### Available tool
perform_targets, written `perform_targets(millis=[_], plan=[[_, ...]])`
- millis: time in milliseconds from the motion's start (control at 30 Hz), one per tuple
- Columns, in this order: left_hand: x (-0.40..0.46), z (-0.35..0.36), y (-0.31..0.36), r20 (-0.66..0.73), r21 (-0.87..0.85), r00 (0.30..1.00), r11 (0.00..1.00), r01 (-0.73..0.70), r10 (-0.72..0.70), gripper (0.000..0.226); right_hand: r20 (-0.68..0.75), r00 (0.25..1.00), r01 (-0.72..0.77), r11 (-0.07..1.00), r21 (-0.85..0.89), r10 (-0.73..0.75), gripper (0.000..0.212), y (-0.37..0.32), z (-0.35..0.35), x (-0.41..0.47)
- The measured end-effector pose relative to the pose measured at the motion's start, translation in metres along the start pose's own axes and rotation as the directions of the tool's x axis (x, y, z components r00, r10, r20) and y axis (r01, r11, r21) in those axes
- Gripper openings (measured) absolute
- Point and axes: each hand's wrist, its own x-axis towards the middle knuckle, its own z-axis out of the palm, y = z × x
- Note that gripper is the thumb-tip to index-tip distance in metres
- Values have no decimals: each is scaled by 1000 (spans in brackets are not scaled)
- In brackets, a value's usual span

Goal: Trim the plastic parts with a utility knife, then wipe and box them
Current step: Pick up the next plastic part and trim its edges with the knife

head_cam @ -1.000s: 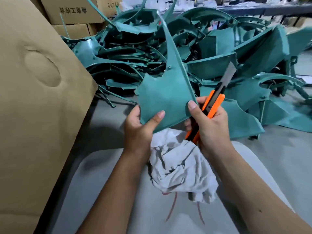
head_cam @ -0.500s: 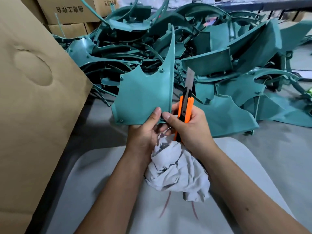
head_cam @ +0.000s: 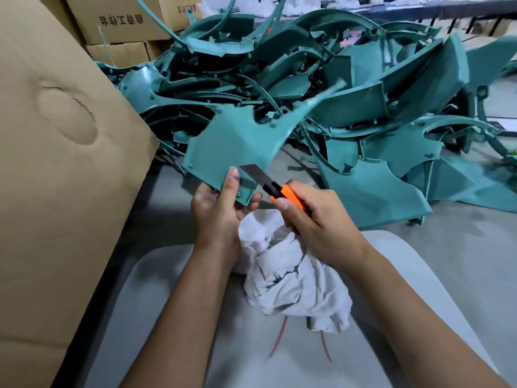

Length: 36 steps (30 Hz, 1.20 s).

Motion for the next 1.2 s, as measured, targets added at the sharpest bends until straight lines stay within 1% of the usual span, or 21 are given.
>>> perform_targets(millis=[67, 133, 200, 300, 400, 467, 533, 600, 667, 700, 733, 767, 800, 833, 900, 933, 967, 1033, 1100, 1200], plan=[[-1, 0, 0, 16, 28, 999, 999, -35, 35, 13, 4, 1000, 11, 999, -39, -11, 29, 1, 1, 1], [-4, 3, 1, 26, 22, 999, 999, -30, 29, 13, -28, 999, 25, 995, -92, -28, 29, 2, 0, 1], [-3, 4, 2, 32, 12, 999, 1000, 8, -9, 19, -119, 992, 20, 988, -152, -39, 29, 6, -3, 2], [1, 0, 6, 68, 30, 997, 999, 29, -31, 22, -288, 956, -21, 972, -236, -50, 31, 14, -16, 5], [3, -4, 9, 115, 36, 993, 999, 36, -40, 20, -400, 917, -115, 951, -289, -11, 32, 20, -25, 6], [2, -6, 10, 129, 25, 990, 998, 55, -58, 21, -474, 880, -188, 941, -283, 33, 33, 26, -29, 7], [2, -7, 12, 129, -1, 988, 997, 80, -80, 27, -545, 833, -264, 935, -236, 97, 34, 33, -37, 9], [4, -9, 16, 126, -28, 988, 995, 92, -88, 30, -615, 769, -345, 924, -168, 175, 39, 41, -48, 9], [5, -10, 18, 117, -52, 990, 995, 89, -82, 27, -668, 703, -432, 892, -130, 243, 45, 46, -57, 7], [5, -10, 19, 94, -63, 992, 994, 86, -80, 25, -688, 685, -440, 889, -125, 242, 45, 45, -58, 6], [4, -8, 20, 57, -67, 995, 994, 83, -79, 23, -696, 688, -407, 904, -136, 205, 45, 41, -56, 6], [4, -7, 20, 11, -62, 997, 995, 78, -77, 19, -686, 716, -334, 927, -170, 131, 42, 33, -52, 6], [3, -5, 19, -37, -53, 996, 996, 74, -76, 15, -646, 762, -235, 946, -221, 38, 37, 24, -45, 6], [2, -3, 18, -82, -45, 994, 996, 72, -76, 12, -571, 819, -130, 954, -270, -50, 32, 15, -36, 6], [0, 2, 16, -151, -51, 985, 996, 74, -81, 8, -347, 926, 40, 953, -300, -148, 27, -1, -16, 3], [-2, 4, 15, -177, -65, 980, 995, 76, -87, 9, -233, 958, 95, 951, -295, -168, 27, -7, -7, 2], [-2, 6, 15, -197, -83, 976, 993, 81, -96, 10, -136, 973, 138, 945, -297, -185, 27, -12, 1, 0], [-4, 8, 15, -198, -137, 973, 986, 96, -122, 11, -10, 980, 188, 934, -306, -200, 25, -18, 11, -1], [-4, 10, 16, -175, -188, 974, 976, 113, -147, 10, 39, 979, 201, 940, -277, -199, 24, -18, 13, -2], [-3, 10, 18, -175, -208, 961, 962, 178, -216, 3, 65, 980, 200, 947, -253, -190, 25, -14, 12, -2]])
